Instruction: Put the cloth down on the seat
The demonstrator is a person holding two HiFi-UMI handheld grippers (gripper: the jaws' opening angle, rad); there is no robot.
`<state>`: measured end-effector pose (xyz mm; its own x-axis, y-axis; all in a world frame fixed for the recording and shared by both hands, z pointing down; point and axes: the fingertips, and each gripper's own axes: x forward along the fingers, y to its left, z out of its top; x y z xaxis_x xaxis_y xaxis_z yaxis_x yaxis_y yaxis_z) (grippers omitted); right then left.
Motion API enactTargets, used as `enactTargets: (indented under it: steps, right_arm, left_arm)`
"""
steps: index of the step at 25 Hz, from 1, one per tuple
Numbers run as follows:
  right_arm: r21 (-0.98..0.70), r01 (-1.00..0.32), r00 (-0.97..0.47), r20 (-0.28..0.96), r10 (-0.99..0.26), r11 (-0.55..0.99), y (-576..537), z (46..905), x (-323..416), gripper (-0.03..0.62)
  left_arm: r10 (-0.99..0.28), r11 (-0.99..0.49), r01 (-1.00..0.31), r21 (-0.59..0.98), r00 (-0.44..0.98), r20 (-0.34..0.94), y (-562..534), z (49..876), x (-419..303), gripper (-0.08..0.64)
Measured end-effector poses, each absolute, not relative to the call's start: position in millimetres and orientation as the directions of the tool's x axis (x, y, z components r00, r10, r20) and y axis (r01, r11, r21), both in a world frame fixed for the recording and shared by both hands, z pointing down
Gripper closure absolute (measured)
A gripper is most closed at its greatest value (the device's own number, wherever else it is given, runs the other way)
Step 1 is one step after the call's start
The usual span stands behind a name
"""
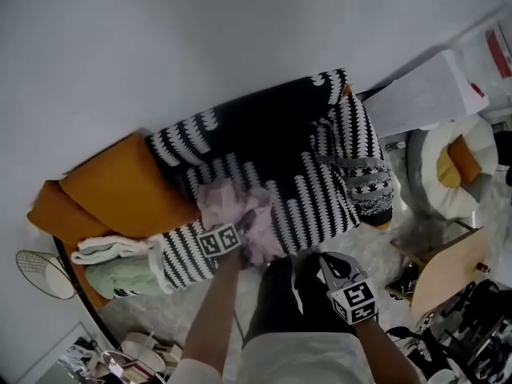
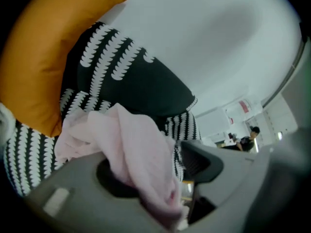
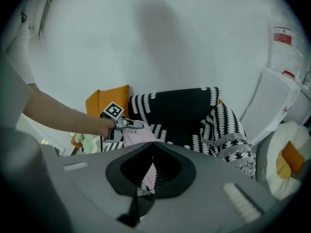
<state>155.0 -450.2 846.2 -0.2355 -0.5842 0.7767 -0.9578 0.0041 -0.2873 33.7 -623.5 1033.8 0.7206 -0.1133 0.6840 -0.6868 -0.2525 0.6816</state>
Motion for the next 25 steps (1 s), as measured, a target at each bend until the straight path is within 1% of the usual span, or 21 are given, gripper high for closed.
enactTargets:
  steps: [2, 3, 4, 5, 12, 17, 21, 25]
  right_arm:
    - [-0.283, -0.959, -0.23, 0.778, -0.585, 0.0, -449.4, 846.7, 156.5, 0.588]
    - [-0.282, -0.959, -0.227, 0.776, -0.588, -0.001, -449.3, 845.4, 156.6, 0.588]
    - [-0.28, -0.96, -0.225, 0.775, -0.591, -0.002, -449.2, 843.8, 156.5, 0.588]
    - [-0.279, -0.96, -0.224, 0.772, -0.594, -0.002, -449.5, 842.3, 156.4, 0.588]
    - [-0.276, -0.961, -0.232, 0.757, -0.612, 0.022, -451.9, 830.3, 154.4, 0.588]
    - [-0.267, -0.963, -0.229, 0.744, -0.627, 0.036, -447.4, 812.1, 149.4, 0.588]
    - [-0.257, -0.966, -0.219, 0.731, -0.646, 0.037, -438.6, 792.8, 153.5, 0.588]
    - [-0.234, -0.97, -0.219, 0.712, -0.667, 0.069, -421.9, 766.7, 152.5, 0.588]
  left_arm:
    - [-0.094, -0.282, -0.721, 0.633, 0.678, 0.729, -618.0, 1041.7, 26.8, 0.185]
    - [-0.089, -0.295, -0.737, 0.608, 0.655, 0.75, -614.0, 1044.2, 20.8, 0.162]
    - [-0.087, -0.302, -0.75, 0.589, 0.637, 0.766, -609.5, 1045.7, 14.2, 0.114]
    - [-0.086, -0.302, -0.757, 0.579, 0.627, 0.775, -605.1, 1046.0, 8.2, 0.097]
    - [-0.064, -0.294, -0.726, 0.622, 0.664, 0.745, -573.9, 1022.0, -6.0, 0.099]
    - [-0.045, -0.35, -0.605, 0.715, 0.774, 0.632, -554.8, 972.3, -0.2, 0.196]
    - [-0.059, -0.39, -0.552, 0.737, 0.813, 0.579, -544.8, 931.4, 3.0, 0.282]
    - [-0.117, -0.414, -0.528, 0.741, 0.839, 0.532, -531.0, 888.6, -3.7, 0.322]
